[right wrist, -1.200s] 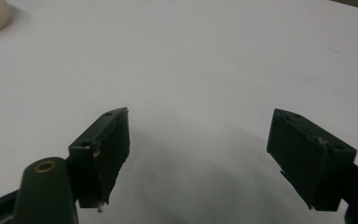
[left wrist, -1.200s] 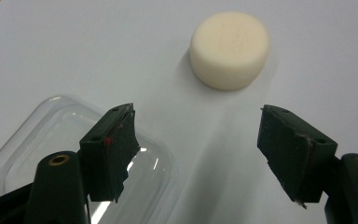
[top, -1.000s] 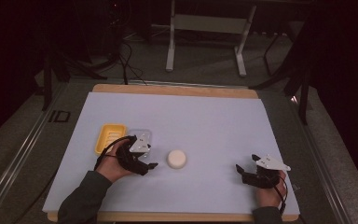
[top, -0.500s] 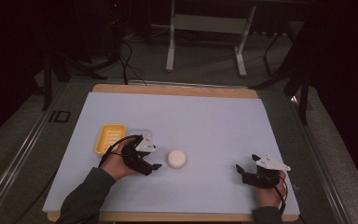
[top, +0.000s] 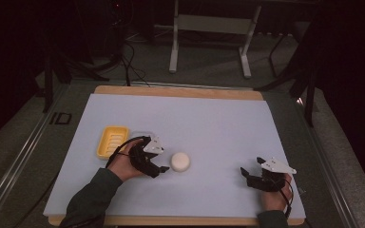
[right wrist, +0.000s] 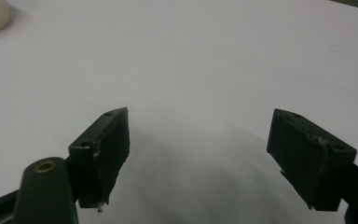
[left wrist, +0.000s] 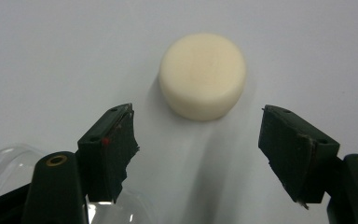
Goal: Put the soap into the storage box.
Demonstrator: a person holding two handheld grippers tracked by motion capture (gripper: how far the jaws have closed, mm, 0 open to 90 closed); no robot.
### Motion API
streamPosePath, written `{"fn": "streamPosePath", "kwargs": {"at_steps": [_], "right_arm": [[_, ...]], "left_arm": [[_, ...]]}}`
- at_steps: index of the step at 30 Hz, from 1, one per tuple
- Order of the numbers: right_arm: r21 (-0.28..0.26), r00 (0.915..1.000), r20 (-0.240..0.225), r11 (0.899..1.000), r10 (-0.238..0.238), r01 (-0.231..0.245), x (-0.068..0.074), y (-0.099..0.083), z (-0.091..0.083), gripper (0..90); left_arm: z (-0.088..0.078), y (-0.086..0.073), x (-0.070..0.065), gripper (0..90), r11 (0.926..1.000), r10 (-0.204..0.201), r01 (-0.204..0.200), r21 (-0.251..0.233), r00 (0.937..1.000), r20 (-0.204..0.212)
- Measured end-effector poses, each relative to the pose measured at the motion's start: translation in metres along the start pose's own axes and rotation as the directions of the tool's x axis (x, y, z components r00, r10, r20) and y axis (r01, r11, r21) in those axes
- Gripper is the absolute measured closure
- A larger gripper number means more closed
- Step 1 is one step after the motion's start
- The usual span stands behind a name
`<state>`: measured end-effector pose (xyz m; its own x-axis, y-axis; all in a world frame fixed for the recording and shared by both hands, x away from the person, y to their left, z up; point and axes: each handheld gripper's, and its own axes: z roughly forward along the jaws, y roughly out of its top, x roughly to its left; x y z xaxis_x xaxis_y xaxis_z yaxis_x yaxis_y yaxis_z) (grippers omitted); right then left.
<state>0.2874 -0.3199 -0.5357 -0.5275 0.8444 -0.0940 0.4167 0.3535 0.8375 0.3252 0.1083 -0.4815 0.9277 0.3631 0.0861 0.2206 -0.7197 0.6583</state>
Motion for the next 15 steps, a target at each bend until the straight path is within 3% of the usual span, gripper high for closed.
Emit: {"fn": "streamPosePath", "kwargs": {"at_steps": [11,15], "right_arm": [[-0.001,1.0000,0.001,1.000,-0.001,0.001,0.000,0.000,0.000,20.9],[0.000,1.0000,0.001,1.000,-0.001,0.001,0.000,0.000,0.000,20.9]], "left_arm": [[0.009,0.007,0.000,23.7,0.9997,0.002,-0.003,0.023,0.9987,0.050],[0.014,0.009,0.000,20.3,0.9990,-0.024,0.022,0.038,0.9977,0.063]]}}
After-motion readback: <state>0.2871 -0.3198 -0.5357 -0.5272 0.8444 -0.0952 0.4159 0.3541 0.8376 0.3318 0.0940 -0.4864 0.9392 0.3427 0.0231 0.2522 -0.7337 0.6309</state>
